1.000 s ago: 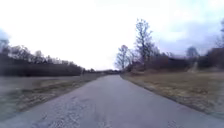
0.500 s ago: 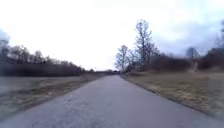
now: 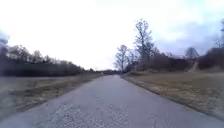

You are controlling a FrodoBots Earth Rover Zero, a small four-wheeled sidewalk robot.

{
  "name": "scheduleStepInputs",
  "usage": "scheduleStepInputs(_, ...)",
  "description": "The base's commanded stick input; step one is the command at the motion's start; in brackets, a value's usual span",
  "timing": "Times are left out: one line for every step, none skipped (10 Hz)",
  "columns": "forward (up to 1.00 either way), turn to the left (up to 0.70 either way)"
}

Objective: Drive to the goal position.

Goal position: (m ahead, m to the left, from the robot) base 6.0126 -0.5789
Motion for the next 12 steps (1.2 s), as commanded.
scheduleStepInputs(0.50, 0.00)
scheduleStepInputs(0.50, 0.00)
scheduleStepInputs(0.50, 0.00)
scheduleStepInputs(0.50, 0.00)
scheduleStepInputs(0.50, 0.00)
scheduleStepInputs(0.39, 0.00)
scheduleStepInputs(0.35, 0.00)
scheduleStepInputs(0.35, 0.00)
scheduleStepInputs(0.34, 0.00)
scheduleStepInputs(0.38, 0.00)
scheduleStepInputs(0.40, 0.00)
scheduleStepInputs(0.40, 0.00)
